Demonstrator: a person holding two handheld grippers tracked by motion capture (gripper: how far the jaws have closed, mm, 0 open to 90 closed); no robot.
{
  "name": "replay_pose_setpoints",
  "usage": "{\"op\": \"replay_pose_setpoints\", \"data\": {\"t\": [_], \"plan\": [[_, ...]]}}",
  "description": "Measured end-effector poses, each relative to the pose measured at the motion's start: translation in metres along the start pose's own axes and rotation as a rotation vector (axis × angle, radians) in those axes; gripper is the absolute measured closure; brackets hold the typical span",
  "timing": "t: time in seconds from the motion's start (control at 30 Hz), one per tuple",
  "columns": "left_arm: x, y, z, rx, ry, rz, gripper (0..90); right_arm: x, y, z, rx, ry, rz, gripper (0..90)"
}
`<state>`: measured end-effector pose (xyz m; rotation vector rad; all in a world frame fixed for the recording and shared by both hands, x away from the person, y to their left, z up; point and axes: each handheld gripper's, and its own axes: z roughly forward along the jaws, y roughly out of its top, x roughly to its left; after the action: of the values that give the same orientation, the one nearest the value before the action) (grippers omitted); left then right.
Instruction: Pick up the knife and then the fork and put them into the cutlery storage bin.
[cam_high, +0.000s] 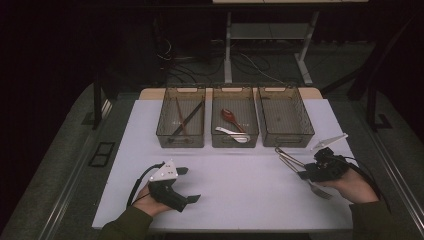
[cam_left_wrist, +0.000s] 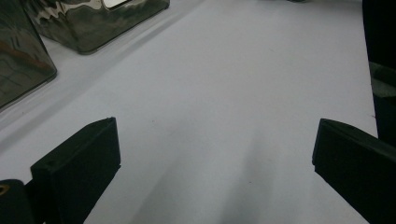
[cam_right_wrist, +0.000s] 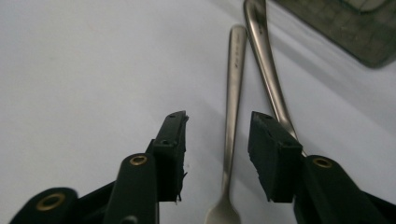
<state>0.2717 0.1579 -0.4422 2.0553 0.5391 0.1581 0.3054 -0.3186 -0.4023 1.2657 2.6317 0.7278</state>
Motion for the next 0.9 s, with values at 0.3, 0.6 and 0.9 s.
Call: {"op": "replay_pose_setpoints", "data": {"t": [0.3,0.6,0.9], "plan": [[0.000,0.000,0.000,0.003,-0.002,0.003,0.7,-0.003,-0.002,0.011,0.123,-0.041,-0.017,71.2],[0.000,0.000,0.001,0.006,-0.002,0.004,0.7,-0.002,0.001,0.015,0.187,-0.035,-0.048,74.6],[0.000,0.000,0.001,0.006,-0.003,0.001,0.7,-0.002,0.008,0.025,0.243,-0.050,-0.079,77.7]]}}
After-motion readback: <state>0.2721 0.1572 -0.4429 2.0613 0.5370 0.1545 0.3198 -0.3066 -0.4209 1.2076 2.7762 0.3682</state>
